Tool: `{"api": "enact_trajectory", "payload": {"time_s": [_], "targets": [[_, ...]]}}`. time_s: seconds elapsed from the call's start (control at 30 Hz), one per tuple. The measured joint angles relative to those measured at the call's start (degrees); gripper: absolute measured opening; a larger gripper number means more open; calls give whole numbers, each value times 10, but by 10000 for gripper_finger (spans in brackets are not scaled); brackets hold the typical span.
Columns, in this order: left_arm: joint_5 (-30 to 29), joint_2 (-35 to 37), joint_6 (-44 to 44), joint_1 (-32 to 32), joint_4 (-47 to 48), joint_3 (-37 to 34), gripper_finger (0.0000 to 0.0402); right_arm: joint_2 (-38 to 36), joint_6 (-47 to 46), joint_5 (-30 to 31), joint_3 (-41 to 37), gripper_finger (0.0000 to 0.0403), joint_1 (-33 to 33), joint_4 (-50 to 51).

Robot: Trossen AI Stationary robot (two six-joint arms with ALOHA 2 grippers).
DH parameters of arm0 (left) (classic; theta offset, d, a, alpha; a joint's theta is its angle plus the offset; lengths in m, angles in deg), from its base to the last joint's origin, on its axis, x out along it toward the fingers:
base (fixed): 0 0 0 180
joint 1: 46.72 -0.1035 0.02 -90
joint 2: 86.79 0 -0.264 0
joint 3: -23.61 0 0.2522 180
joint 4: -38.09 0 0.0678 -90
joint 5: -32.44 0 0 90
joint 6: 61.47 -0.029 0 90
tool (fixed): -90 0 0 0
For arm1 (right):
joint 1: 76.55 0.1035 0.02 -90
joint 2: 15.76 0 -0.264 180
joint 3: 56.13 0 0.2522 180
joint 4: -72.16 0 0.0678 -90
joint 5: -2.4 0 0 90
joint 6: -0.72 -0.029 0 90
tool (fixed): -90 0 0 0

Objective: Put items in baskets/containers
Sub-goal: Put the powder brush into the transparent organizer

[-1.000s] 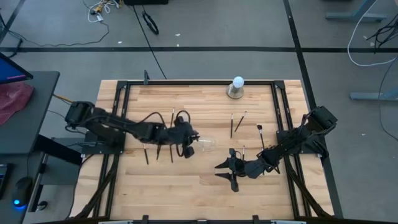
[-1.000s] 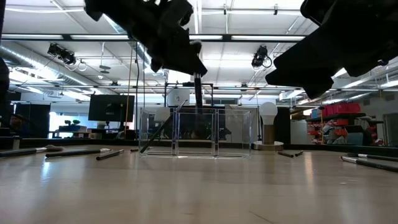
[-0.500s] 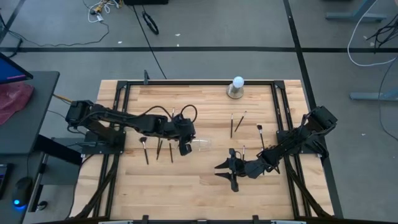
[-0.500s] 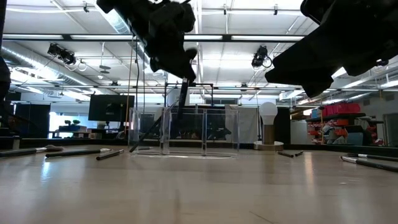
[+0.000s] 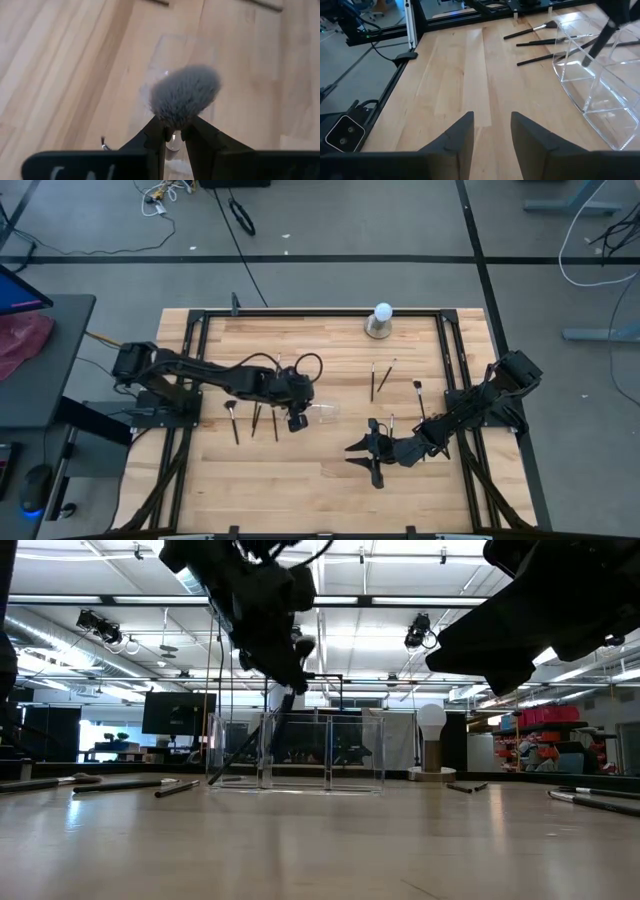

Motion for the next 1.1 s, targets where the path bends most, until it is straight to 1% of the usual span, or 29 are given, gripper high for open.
{"api": "enact_trajectory", "payload": {"time_s": [0.23, 0.47, 0.57, 0.77, 0.87, 1.0, 1.1], "targets": [[7, -32, -5, 0, -13, 0, 63, 0, 0, 0, 0, 130, 0, 1], [7, -39, -4, 0, -20, 0, 65, 0, 0, 0, 0, 130, 0, 4], [7, -42, -4, 0, -26, 0, 78, 0, 0, 0, 0, 130, 0, 4], [6, -58, 4, -4, -33, 0, 120, 0, 0, 0, 0, 130, 0, 4], [-19, -58, 17, -9, -37, 0, 132, 0, 0, 0, 0, 130, 0, 5], [-58, -57, 21, -11, -55, 0, 133, 0, 0, 0, 0, 130, 0, 5], [-62, -55, 32, -12, -76, 0, 128, 0, 0, 0, 0, 130, 0, 5]]}}
